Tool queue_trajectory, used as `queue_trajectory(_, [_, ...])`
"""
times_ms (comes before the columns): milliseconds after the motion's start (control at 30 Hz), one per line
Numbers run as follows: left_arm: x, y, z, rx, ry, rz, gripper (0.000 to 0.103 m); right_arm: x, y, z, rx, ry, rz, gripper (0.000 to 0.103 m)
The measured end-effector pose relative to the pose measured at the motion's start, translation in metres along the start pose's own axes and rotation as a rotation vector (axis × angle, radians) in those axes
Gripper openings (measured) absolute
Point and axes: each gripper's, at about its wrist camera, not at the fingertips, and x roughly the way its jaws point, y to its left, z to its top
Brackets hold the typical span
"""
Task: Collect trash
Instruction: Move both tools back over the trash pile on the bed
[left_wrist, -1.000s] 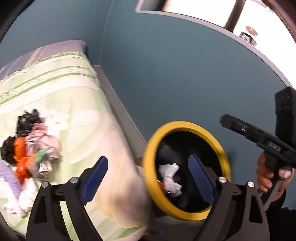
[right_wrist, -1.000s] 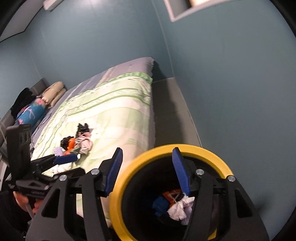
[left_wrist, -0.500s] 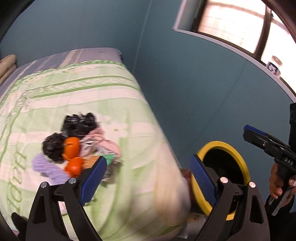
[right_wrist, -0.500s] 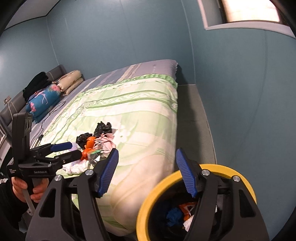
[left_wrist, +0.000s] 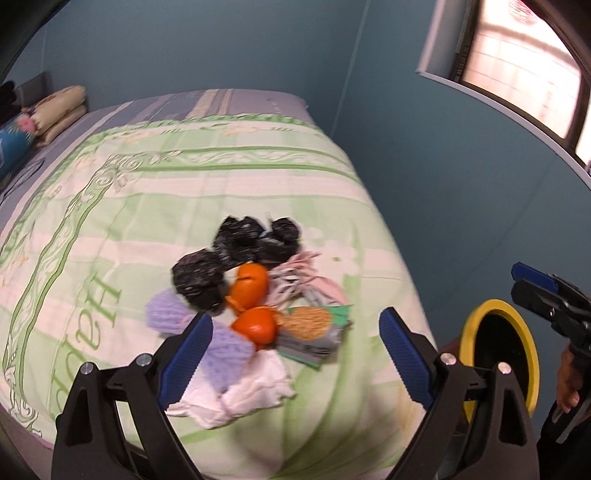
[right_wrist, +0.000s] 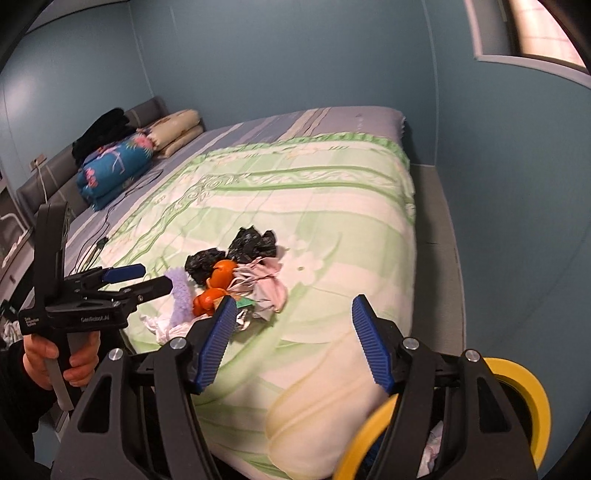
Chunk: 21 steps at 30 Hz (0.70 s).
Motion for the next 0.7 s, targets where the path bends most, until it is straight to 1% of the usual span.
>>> queue_trajectory(200, [0.013,0.029,-0.005,-0.045,0.035,0.071,0.088,0.030,0.021,0.002,-0.028,0.048,0.037,0.061])
queue_trajectory(533, [0.030,0.062,-0.012,-0.135,0.086,0.102,0.088,0.069,0.056,-0.014,-0.080,0.135,0.096,0.061])
queue_trajectory(700, [0.037,0.073,-0.015,-0.162,0.099,0.120,0.088,0.088,0.072,-0.027,-0.097,0.182,0.122,0.056])
